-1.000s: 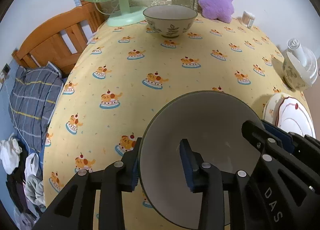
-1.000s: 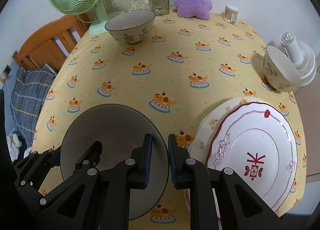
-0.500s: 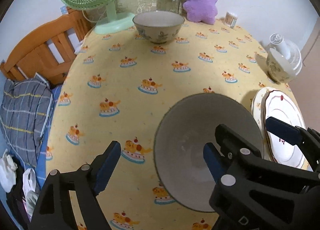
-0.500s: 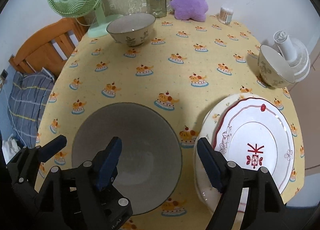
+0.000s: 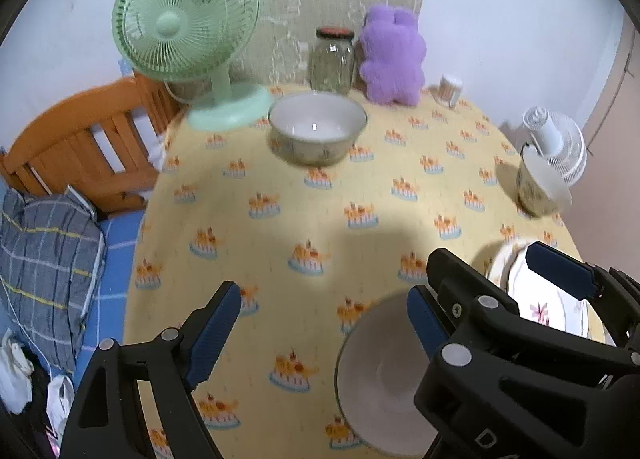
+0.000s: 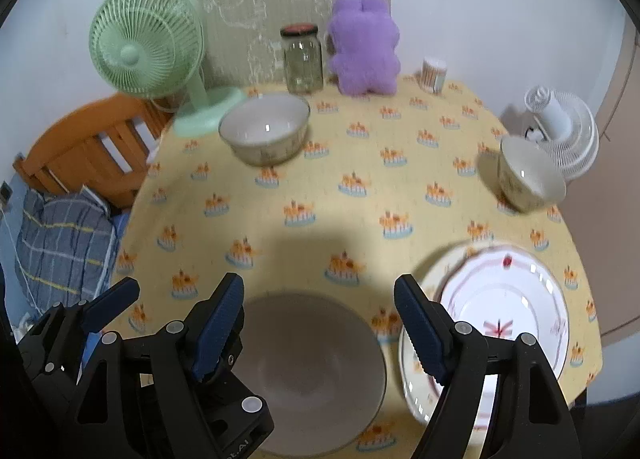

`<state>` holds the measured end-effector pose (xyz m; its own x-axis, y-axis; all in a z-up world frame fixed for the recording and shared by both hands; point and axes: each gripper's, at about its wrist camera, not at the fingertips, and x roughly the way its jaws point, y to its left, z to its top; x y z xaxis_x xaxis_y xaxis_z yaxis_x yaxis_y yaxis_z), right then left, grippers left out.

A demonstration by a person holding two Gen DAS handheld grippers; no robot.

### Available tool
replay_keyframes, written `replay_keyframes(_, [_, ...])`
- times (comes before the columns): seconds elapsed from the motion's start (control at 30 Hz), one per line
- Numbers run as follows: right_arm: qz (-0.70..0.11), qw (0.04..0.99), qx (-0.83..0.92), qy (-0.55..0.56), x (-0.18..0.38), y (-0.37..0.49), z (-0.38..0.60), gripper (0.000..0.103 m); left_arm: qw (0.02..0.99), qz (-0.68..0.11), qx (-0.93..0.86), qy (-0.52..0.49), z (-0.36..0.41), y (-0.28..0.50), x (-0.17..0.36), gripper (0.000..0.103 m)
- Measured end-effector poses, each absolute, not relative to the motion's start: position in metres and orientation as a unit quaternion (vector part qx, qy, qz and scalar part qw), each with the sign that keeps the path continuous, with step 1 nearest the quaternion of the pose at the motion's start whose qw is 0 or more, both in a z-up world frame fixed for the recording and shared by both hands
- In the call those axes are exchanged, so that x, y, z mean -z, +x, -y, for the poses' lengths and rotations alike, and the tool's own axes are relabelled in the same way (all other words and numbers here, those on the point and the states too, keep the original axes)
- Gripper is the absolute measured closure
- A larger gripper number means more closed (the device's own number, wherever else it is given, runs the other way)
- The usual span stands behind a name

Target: Organize plates and bowls

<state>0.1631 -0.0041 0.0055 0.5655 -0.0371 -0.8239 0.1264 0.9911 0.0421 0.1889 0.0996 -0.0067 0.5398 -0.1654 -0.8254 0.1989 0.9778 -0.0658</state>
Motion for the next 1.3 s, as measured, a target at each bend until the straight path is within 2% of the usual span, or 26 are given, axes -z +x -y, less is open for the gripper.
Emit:
replay_keyframes(0.57, [-0.431,0.902,-0.029,0.020,-0.040,0.272,0.039,0.022,0.899,-0.438,-0.004,-0.008,-0.070,0.274,-0.020,0.017])
replay_keyframes(0.9, [-0.429,0.900,-0.071,0.014,-0.036,0.337,0.045,0.022,0.901,-0.433,-0.034,-0.017,-0.063,0.327,-0.017,0.017])
replay_keyframes(1.3, [-0.438,0.896,-0.072,0.026,-0.003,0.407,0.036,0.023,0.891,-0.449,-0.060,-0.034,-0.077,0.386,0.017,0.018])
